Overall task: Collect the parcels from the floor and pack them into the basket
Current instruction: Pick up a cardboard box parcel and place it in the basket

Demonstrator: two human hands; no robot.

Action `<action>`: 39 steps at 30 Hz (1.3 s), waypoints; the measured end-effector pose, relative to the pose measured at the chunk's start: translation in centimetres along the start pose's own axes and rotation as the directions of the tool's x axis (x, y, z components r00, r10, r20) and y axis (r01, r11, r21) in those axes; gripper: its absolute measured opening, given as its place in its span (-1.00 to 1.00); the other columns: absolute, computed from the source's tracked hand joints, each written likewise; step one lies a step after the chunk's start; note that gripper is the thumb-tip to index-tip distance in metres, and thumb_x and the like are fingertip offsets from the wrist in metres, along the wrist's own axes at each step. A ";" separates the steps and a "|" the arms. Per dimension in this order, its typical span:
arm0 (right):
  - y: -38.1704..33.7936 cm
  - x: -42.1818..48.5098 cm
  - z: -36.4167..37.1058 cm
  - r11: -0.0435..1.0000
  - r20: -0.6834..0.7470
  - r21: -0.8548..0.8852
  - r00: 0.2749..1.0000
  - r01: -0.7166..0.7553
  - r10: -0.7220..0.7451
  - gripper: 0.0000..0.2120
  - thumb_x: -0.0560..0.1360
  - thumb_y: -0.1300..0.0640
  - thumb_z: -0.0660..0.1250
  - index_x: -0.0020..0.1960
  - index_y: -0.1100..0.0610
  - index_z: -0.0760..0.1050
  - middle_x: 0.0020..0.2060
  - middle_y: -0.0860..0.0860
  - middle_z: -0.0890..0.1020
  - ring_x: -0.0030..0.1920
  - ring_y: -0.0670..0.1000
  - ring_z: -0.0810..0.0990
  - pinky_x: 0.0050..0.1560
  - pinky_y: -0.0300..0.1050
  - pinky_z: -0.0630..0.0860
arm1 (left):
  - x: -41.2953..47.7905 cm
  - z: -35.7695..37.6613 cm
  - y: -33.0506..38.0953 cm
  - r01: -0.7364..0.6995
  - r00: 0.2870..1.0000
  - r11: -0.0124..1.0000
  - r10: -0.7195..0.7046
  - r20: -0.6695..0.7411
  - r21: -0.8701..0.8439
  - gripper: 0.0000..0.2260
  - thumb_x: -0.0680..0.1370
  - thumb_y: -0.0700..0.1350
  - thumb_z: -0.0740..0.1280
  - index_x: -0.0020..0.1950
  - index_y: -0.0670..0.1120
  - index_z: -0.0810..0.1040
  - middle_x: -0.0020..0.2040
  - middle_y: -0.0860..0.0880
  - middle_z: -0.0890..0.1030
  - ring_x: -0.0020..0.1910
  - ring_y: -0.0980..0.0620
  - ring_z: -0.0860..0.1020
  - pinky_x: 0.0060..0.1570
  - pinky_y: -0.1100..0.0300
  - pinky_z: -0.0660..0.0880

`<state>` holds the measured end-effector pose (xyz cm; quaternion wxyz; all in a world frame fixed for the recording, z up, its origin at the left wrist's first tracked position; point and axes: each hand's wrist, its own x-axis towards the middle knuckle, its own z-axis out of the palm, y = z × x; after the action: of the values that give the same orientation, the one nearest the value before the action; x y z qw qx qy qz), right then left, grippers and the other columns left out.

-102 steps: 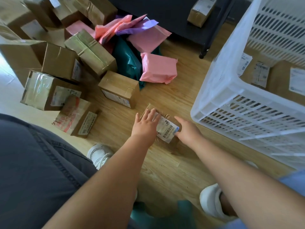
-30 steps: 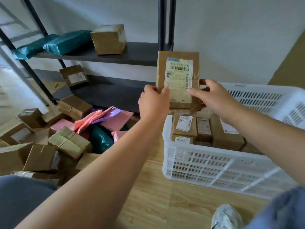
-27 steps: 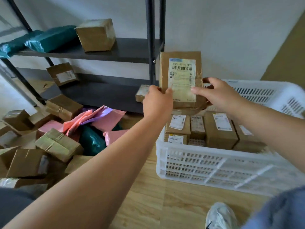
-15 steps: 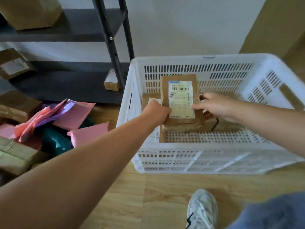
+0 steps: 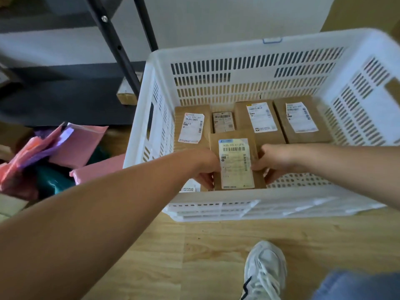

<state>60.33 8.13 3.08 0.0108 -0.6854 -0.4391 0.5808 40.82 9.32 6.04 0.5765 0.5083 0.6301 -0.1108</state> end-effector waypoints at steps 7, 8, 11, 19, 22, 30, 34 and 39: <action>0.8 1.6 0.0 0.990 0.118 0.038 0.985 -0.134 0.129 -0.82 0.55 0.37 0.25 0.12 0.32 0.54 0.08 0.27 0.61 0.08 0.24 0.62 0.09 0.12 0.60 | 2.1 0.5 -0.5 0.120 0.990 0.993 -0.119 0.072 -0.007 -0.76 0.67 -0.26 0.10 -0.04 -0.31 0.52 -0.07 -0.26 0.64 0.17 -0.25 0.59 0.14 -0.03 0.55; 0.9 1.8 0.0 0.988 0.133 0.050 0.981 -0.148 0.140 -0.82 0.56 0.37 0.25 0.13 0.32 0.54 0.09 0.27 0.60 0.08 0.24 0.61 0.09 0.12 0.60 | 2.3 0.4 -0.5 0.135 0.988 0.991 -0.133 0.077 -0.018 -0.72 0.68 -0.26 0.09 -0.15 -0.30 0.49 -0.16 -0.23 0.63 0.16 -0.26 0.59 0.16 -0.04 0.54; 0.7 1.8 0.1 0.980 0.157 0.091 0.975 -0.175 0.160 -0.75 0.57 0.33 0.26 0.25 0.32 0.48 0.17 0.27 0.55 0.14 0.26 0.57 0.13 0.15 0.58 | 2.9 0.1 -0.7 0.159 0.984 0.987 -0.157 0.089 -0.016 -0.69 0.68 -0.27 0.08 -0.19 -0.33 0.48 -0.19 -0.26 0.63 0.14 -0.27 0.60 0.17 -0.06 0.54; 0.0 0.5 -0.5 0.980 0.153 0.129 0.980 -0.150 0.130 -0.71 0.62 0.14 0.25 0.29 0.26 0.43 0.02 0.18 0.52 -0.06 0.21 0.59 -0.07 0.11 0.62 | 3.5 -0.8 -0.8 0.086 0.993 0.996 -0.085 0.078 -0.016 -0.65 0.69 -0.13 0.10 0.15 -0.41 0.49 0.06 -0.36 0.62 0.04 -0.26 0.64 0.01 0.00 0.60; -0.4 0.1 -1.3 0.988 0.120 0.097 0.986 -0.124 0.112 -0.72 0.63 0.07 0.23 0.18 0.28 0.49 -0.03 0.23 0.61 -0.14 0.22 0.66 -0.16 0.08 0.63 | 2.7 -1.2 -0.3 0.056 0.997 0.998 -0.054 0.063 -0.029 -0.60 0.70 -0.09 0.09 0.20 -0.43 0.48 0.09 -0.37 0.61 0.06 -0.26 0.63 -0.05 0.03 0.60; -1.0 -0.1 -1.7 0.992 0.104 0.024 0.988 -0.121 0.118 -0.65 0.64 0.02 0.20 0.20 0.31 0.48 0.08 0.28 0.58 -0.07 0.28 0.65 -0.15 0.08 0.60 | 0.9 -1.2 0.1 0.043 0.999 0.999 -0.043 0.007 -0.026 -0.62 0.69 -0.10 0.10 0.15 -0.43 0.50 -0.03 -0.32 0.64 0.04 -0.26 0.64 -0.18 0.04 0.63; -1.1 1.2 -1.3 0.986 0.128 0.002 0.978 -0.167 0.166 -0.55 0.62 -0.01 0.22 0.33 0.33 0.37 0.13 0.31 0.57 -0.01 0.31 0.65 -0.09 0.14 0.64 | 1.4 -0.6 0.0 0.063 0.998 0.997 -0.064 0.017 0.038 -0.70 0.68 -0.17 0.12 0.02 -0.38 0.53 -0.09 -0.29 0.65 0.06 -0.24 0.64 -0.06 0.03 0.59; -0.2 3.0 -0.4 0.973 0.108 0.047 0.970 -0.224 0.218 -0.52 0.65 0.04 0.17 0.43 0.33 0.26 0.29 0.29 0.45 0.02 0.32 0.62 -0.08 0.17 0.63 | 2.9 0.6 0.0 0.058 0.997 0.986 -0.064 0.034 0.159 -0.69 0.67 -0.24 0.10 -0.21 -0.24 0.51 -0.25 -0.19 0.65 -0.15 -0.13 0.68 -0.02 0.03 0.60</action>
<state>60.33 10.27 0.96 -0.0563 -0.6989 -0.3427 0.6253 41.66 10.37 3.46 0.5430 0.5306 0.6232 -0.1877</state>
